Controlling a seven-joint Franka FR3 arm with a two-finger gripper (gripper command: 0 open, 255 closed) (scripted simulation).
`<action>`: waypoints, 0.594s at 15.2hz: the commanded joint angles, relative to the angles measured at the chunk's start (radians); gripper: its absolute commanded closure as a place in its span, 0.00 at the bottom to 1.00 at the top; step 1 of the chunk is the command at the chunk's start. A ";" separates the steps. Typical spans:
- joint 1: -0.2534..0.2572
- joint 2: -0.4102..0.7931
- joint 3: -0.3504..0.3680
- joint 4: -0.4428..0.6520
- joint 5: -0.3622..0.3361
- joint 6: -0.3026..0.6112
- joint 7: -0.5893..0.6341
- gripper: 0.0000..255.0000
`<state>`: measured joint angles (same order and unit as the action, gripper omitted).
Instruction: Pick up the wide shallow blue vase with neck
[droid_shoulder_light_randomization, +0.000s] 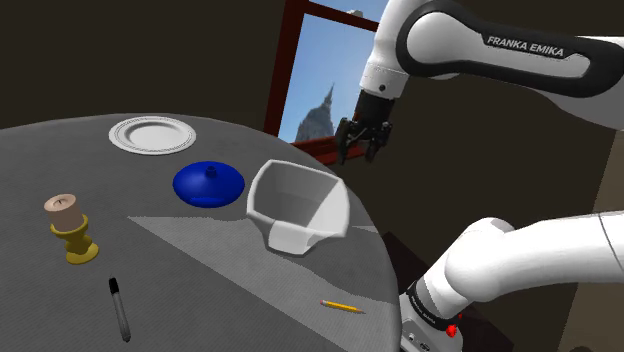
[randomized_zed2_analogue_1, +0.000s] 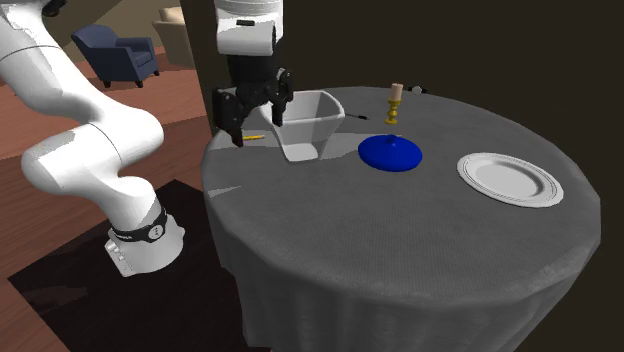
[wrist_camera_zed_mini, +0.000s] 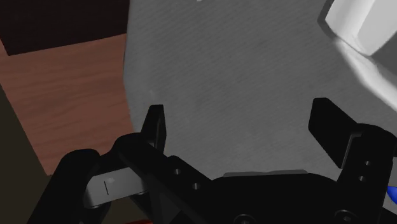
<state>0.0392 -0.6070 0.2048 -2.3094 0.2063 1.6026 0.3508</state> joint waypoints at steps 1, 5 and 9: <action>0.007 0.048 0.039 0.025 0.016 0.041 0.045 0.00; 0.014 0.157 0.114 0.099 0.027 0.113 0.133 0.00; 0.017 0.280 0.185 0.191 0.011 0.175 0.227 0.00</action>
<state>0.0548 -0.3652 0.3689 -2.1430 0.2222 1.7613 0.5524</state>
